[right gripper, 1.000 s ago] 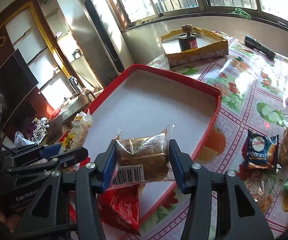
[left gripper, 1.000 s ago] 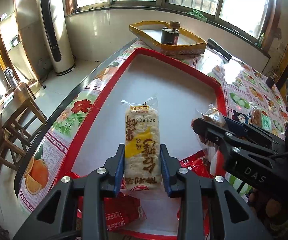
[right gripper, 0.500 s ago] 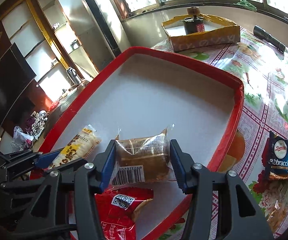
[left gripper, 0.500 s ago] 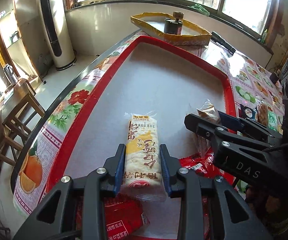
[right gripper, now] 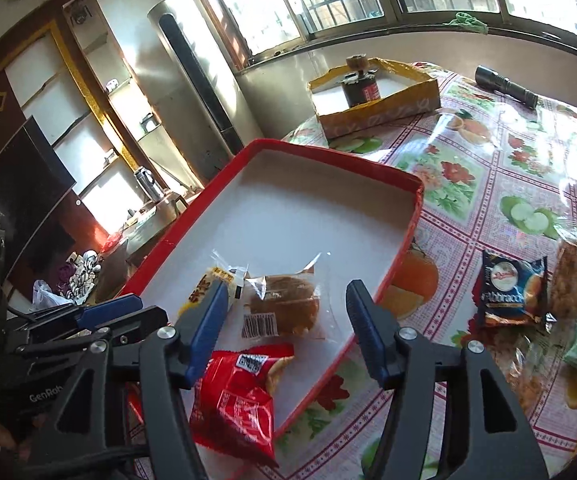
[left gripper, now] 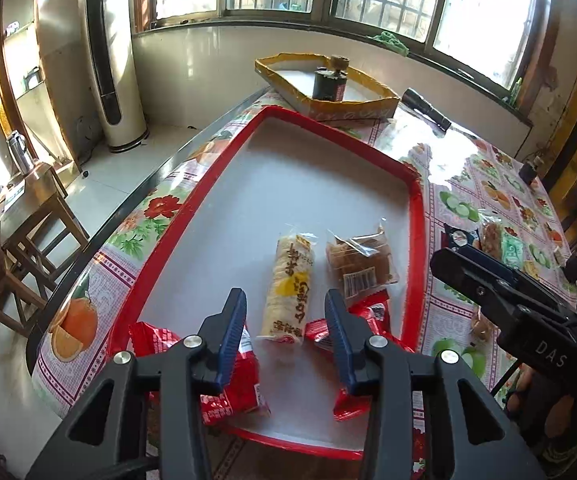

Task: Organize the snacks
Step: 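Open both grippers to release the pastry and bread into the tray, then move both grippers back toward the remaining snacks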

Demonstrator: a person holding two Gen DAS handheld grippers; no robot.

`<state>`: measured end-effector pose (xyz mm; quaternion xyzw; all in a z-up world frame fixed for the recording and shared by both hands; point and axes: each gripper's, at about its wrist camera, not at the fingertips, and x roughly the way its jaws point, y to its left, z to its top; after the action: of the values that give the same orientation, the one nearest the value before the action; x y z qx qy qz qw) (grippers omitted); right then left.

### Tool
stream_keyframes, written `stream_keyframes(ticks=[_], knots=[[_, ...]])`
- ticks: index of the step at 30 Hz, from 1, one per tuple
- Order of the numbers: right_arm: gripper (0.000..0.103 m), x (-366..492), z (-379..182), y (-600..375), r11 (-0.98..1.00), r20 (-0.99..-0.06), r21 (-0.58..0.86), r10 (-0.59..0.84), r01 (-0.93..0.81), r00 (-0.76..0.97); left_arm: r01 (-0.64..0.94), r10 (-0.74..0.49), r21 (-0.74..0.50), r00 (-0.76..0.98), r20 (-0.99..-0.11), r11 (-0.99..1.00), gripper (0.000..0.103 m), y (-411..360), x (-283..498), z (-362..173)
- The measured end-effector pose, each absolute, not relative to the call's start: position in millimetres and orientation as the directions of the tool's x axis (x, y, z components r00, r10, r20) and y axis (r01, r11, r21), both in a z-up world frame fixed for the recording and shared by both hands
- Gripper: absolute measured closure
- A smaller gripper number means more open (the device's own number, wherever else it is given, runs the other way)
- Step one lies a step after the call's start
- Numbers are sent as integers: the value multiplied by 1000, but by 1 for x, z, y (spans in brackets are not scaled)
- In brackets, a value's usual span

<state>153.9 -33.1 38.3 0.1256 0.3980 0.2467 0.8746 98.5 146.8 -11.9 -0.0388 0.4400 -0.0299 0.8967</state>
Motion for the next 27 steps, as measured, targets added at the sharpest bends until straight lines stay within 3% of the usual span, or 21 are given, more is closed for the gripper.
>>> stream_keyframes(ticks=[18,27], knots=[[35,53,53,-145,894,-612,417,411,-166,675,185,-160,-60,595,-788,981,56,67,64,-10],[30,12,44,-197,928,-650,370,281,-29,706,253,-187,-49,555,-811,966,55,34,55,-22]])
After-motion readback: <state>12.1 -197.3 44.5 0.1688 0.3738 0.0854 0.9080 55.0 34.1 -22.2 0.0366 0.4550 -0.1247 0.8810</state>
